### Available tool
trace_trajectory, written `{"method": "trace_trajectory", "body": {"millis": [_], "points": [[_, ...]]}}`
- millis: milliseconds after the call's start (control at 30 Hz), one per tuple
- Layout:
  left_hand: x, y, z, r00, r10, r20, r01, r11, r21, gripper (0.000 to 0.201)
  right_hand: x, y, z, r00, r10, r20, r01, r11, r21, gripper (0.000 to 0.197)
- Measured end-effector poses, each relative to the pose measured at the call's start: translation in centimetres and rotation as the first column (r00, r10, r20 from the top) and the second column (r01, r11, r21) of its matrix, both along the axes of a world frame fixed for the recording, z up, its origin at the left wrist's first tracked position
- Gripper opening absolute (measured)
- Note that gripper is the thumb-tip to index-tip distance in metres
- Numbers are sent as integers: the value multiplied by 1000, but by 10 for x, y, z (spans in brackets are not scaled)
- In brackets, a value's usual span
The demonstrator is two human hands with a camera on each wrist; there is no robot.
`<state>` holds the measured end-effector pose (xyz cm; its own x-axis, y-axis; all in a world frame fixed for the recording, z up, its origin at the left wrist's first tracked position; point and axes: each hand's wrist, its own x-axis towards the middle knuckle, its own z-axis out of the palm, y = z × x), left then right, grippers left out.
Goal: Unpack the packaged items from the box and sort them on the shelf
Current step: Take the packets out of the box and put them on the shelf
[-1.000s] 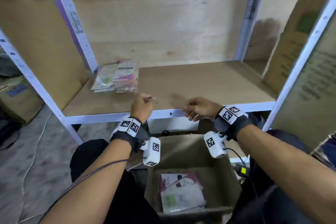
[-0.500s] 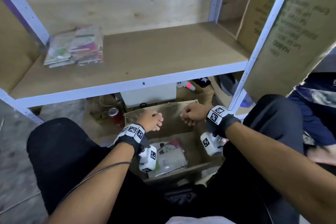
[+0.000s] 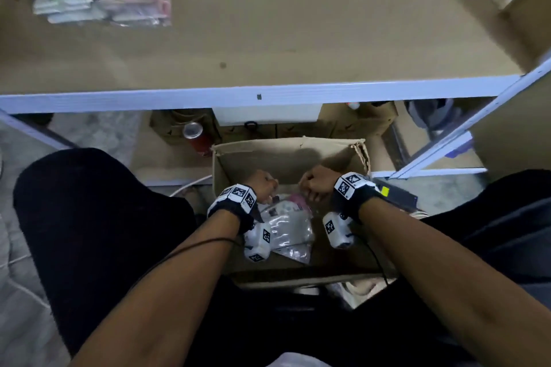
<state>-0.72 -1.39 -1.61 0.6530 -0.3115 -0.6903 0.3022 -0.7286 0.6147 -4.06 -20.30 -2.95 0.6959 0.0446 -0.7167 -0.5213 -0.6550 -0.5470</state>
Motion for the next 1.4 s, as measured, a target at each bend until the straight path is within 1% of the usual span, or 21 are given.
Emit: {"method": "trace_trajectory", "body": {"millis": [67,100,167,233,300,367,400,433,500,567,667,767,833,900,933,1033,1100,1133,1200,1267,1400], "points": [[3,0,-6,998,54,-31,-54,998,16,26,7,4,-8,996,87,-5,-87,994,-66,22],[5,1,-9,997,72,-33,-71,997,24,25,9,7,-12,989,145,-8,-145,981,-126,25],[8,4,-12,996,90,-2,-90,995,41,22,13,14,-22,967,255,-22,-251,929,-271,32],[9,9,-13,992,125,8,-126,991,46,22,14,20,-35,947,318,-51,-316,888,-333,39],[10,15,-14,988,155,-16,-154,987,40,24,13,25,-50,929,357,-99,-369,864,-344,40],[12,20,-14,986,154,-59,-152,987,44,27,12,30,-64,920,369,-133,-392,846,-360,38],[12,22,-14,984,164,-66,-162,986,39,27,11,32,-69,911,386,-143,-411,835,-366,38],[12,24,-15,983,180,-44,-178,983,47,26,10,34,-74,900,410,-147,-435,823,-366,39],[11,24,-14,983,181,15,-182,978,97,25,8,39,-82,867,476,-148,-495,787,-368,43],[9,23,-14,982,185,39,-188,974,125,25,6,43,-88,843,515,-156,-535,766,-356,51],[10,23,-13,979,204,-24,-202,977,75,25,4,47,-95,813,563,-149,-576,739,-350,62],[17,25,-12,988,154,-11,-153,986,63,25,0,53,-97,774,613,-158,-612,661,-435,74],[19,25,-10,992,126,10,-126,989,72,26,-4,61,-99,758,630,-173,-623,618,-480,72],[20,25,-10,995,99,14,-99,992,79,26,-7,69,-102,753,635,-175,-623,601,-501,68],[21,26,-10,995,96,8,-96,993,73,25,-8,72,-102,757,630,-175,-618,602,-505,71],[21,27,-11,997,80,11,-80,995,56,22,-8,75,-103,771,611,-178,-612,635,-470,89],[22,28,-11,997,73,31,-75,995,71,22,-8,73,-101,776,602,-187,-614,655,-440,87],[22,28,-11,996,80,33,-82,994,69,22,-7,72,-100,770,609,-193,-623,650,-436,80],[22,28,-14,995,99,13,-99,994,55,24,-3,67,-99,745,643,-180,-643,618,-453,59],[20,29,-16,994,113,-7,-112,992,49,27,4,65,-97,749,645,-150,-626,616,-478,48],[19,26,-17,994,109,7,-109,993,50,26,19,65,-90,774,631,-57,-562,643,-520,47]]}}
